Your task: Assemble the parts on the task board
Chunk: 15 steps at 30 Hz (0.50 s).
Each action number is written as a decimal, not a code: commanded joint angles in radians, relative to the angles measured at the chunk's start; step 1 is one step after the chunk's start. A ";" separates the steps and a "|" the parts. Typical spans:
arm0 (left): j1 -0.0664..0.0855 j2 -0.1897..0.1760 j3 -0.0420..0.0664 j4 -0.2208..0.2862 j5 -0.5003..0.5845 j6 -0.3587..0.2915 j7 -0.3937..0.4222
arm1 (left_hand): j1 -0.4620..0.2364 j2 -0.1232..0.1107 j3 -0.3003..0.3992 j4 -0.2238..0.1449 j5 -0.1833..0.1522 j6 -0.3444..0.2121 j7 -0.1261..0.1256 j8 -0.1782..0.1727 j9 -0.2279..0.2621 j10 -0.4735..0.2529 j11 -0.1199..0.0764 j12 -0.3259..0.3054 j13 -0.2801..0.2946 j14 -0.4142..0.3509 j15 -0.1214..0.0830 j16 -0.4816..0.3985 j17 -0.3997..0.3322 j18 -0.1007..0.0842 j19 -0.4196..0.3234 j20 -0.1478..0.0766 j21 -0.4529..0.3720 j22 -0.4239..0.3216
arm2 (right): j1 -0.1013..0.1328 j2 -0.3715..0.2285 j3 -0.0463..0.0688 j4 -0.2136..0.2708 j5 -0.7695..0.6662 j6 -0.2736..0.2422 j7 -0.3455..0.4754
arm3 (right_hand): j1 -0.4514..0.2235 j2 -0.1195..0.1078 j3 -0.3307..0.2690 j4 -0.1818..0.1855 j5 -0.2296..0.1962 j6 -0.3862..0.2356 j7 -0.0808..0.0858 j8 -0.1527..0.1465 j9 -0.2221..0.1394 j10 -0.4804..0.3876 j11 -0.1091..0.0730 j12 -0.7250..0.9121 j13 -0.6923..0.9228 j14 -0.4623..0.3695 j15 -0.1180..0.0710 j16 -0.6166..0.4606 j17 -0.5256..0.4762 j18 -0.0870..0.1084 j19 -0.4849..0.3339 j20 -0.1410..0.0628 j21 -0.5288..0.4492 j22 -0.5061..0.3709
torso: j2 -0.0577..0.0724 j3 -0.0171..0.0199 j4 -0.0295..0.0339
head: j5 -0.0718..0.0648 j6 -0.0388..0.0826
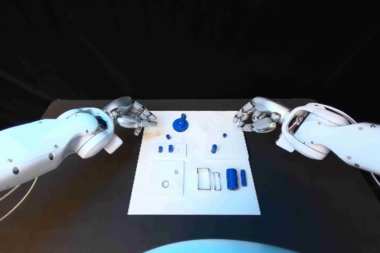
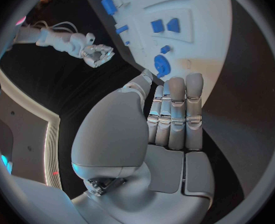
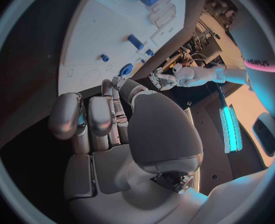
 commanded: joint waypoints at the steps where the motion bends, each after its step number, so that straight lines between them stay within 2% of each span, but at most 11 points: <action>1: 0.001 -0.017 -0.004 0.023 0.440 -0.042 0.178 | -0.005 0.009 -0.015 0.002 -0.003 0.003 0.002 0.002 -0.002 -0.011 -0.001 0.010 0.005 -0.009 0.002 -0.021 -0.018 0.018 -0.023 0.002 -0.060 -0.056 | 0.000 0.005 0.001 0.013 -0.362 0.009 -0.108 | -0.004 -0.014 0.015 0.004 -0.002 0.014 -0.002 -0.008 -0.016 0.016 0.000 -0.012 -0.025 0.048 -0.002 0.045 0.033 -0.022 0.019 -0.001 0.058 0.052 | -0.001 0.0010 -0.0009 | -0.012 0.004; 7: -0.001 -0.046 -0.013 0.066 0.629 -0.032 0.275 | -0.001 0.028 -0.036 0.002 -0.003 0.007 -0.002 0.005 -0.002 0.005 -0.008 0.045 0.022 -0.010 -0.001 -0.036 -0.034 0.021 -0.017 0.001 -0.099 -0.089 | -0.001 0.039 0.001 0.020 -0.543 0.021 -0.201 | -0.017 -0.034 0.029 0.016 0.006 0.030 -0.006 -0.007 -0.035 0.027 -0.002 -0.027 -0.054 0.055 -0.001 0.086 0.062 -0.034 0.040 -0.001 0.120 0.108 | 0.000 -0.0001 0.0008 | -0.019 0.008; 10: -0.002 -0.052 -0.015 0.086 0.680 -0.027 0.304 | 0.002 0.033 -0.041 0.001 -0.003 0.011 -0.003 0.007 -0.002 0.007 -0.010 0.055 0.028 -0.009 -0.003 -0.038 -0.038 0.020 -0.012 -0.001 -0.105 -0.093 | -0.004 0.058 0.001 0.022 -0.597 0.027 -0.229 | -0.020 -0.041 0.034 0.020 0.011 0.034 -0.007 -0.007 -0.041 0.029 -0.002 -0.031 -0.062 0.057 -0.001 0.100 0.073 -0.038 0.045 -0.003 0.138 0.125 | 0.001 -0.0011 0.0018 | -0.019 0.009; 15: -0.002 -0.057 -0.016 0.107 0.732 -0.018 0.331 | 0.002 0.035 -0.049 0.001 -0.003 0.012 -0.004 0.008 -0.001 0.005 -0.010 0.063 0.032 -0.009 -0.003 -0.040 -0.041 0.021 -0.009 -0.002 -0.114 -0.101 | -0.013 0.092 0.001 0.016 -0.648 0.030 -0.255 | -0.026 -0.056 0.039 0.025 0.014 0.029 -0.004 -0.009 -0.051 0.027 0.001 -0.038 -0.074 0.057 0.001 0.115 0.082 -0.040 0.048 -0.003 0.151 0.137 | 0.002 -0.0023 -0.0002 | -0.022 0.010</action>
